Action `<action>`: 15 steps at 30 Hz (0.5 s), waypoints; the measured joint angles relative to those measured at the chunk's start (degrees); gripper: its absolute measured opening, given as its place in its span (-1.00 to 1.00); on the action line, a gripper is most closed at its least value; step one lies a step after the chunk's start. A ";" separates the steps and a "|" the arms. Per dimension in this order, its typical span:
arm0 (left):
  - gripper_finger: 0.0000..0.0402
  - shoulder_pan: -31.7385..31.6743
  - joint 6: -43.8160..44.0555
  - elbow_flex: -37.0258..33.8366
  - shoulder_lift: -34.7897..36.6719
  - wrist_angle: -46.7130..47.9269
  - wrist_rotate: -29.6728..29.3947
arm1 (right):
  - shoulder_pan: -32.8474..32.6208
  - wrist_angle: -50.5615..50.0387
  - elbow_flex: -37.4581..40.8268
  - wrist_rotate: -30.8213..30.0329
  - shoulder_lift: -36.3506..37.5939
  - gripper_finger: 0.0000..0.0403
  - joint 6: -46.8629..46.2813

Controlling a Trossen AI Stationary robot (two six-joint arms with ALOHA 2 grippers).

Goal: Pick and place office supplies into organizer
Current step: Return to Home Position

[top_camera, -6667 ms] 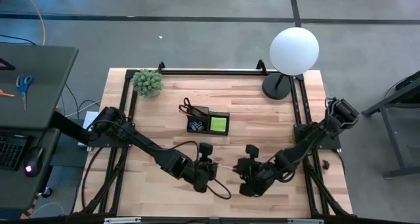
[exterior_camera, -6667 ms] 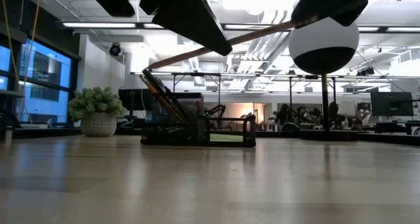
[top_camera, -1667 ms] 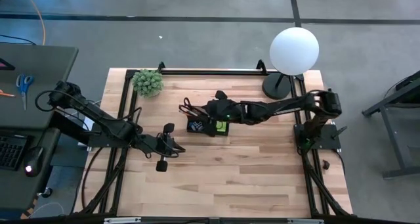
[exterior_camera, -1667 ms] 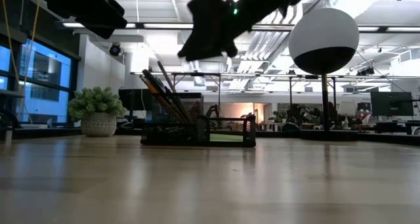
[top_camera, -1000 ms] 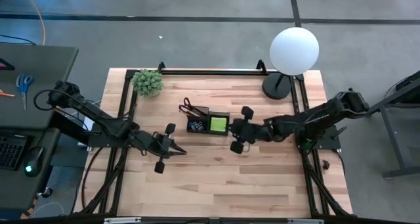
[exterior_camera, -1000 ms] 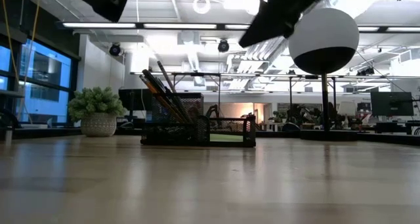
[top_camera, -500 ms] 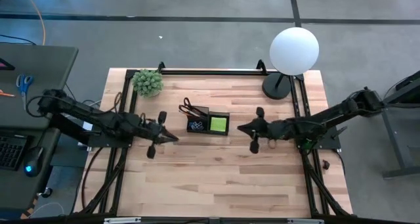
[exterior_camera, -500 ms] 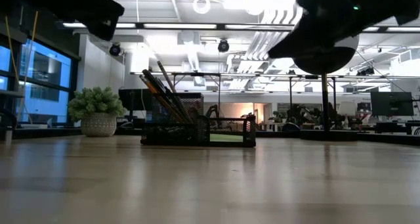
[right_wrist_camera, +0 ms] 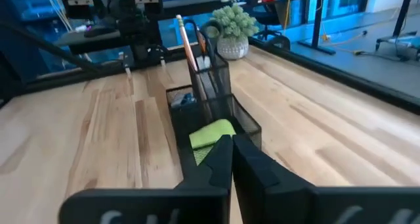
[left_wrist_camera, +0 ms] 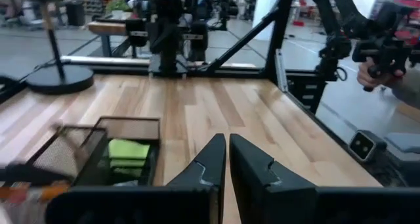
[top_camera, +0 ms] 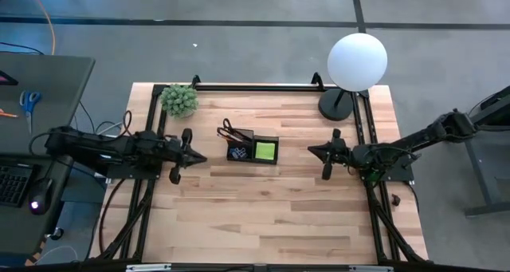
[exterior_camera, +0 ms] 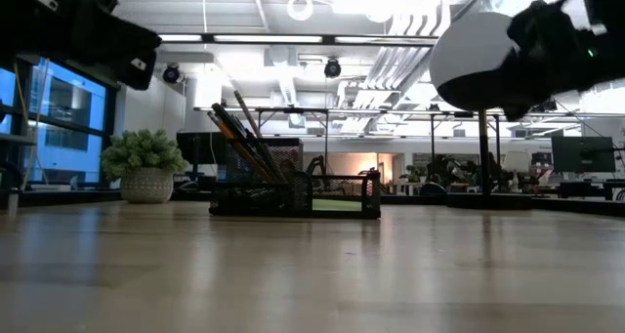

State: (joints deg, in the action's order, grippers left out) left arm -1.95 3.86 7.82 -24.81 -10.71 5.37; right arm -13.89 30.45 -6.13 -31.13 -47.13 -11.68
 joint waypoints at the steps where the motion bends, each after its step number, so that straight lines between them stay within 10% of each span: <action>1: -0.94 -0.04 0.64 -0.53 1.24 0.65 -0.54 | -0.02 1.20 1.72 0.02 0.76 -0.97 -1.05; 15: -0.94 0.07 0.69 -2.21 14.90 14.76 -3.05 | -0.04 2.88 5.57 1.68 5.75 -0.99 0.20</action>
State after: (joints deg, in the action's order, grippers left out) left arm -1.88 4.55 5.61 -9.91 4.05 2.32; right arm -13.93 33.32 -0.56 -29.45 -41.38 -11.48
